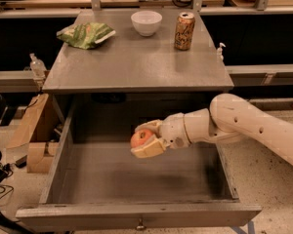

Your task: Place apple into top drawer

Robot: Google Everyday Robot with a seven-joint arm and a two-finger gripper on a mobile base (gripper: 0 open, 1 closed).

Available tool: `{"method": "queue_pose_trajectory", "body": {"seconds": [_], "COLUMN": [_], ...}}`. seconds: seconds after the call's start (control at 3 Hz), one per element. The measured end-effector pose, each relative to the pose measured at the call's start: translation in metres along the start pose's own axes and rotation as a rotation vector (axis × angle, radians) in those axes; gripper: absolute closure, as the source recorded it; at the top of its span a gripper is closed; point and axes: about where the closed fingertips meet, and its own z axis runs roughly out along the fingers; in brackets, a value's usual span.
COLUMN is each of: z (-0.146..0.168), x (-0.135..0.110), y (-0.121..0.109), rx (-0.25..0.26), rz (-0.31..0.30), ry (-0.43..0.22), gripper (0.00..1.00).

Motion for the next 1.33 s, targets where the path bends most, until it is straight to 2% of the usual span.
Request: {"method": "queue_pose_trajectory", "body": {"seconds": [0.33, 0.67, 1.0, 1.33], "z": [0.047, 0.064, 0.085, 0.084], "x": [0.046, 0.064, 0.085, 0.081], "y": [-0.015, -0.018, -0.013, -0.012], "rx": [-0.01, -0.012, -0.027, -0.029], "rz": [0.055, 0.078, 0.104, 0.106], "ry": [-0.014, -0.023, -0.06, -0.063], "gripper": [1.0, 1.0, 1.0, 0.82]}}
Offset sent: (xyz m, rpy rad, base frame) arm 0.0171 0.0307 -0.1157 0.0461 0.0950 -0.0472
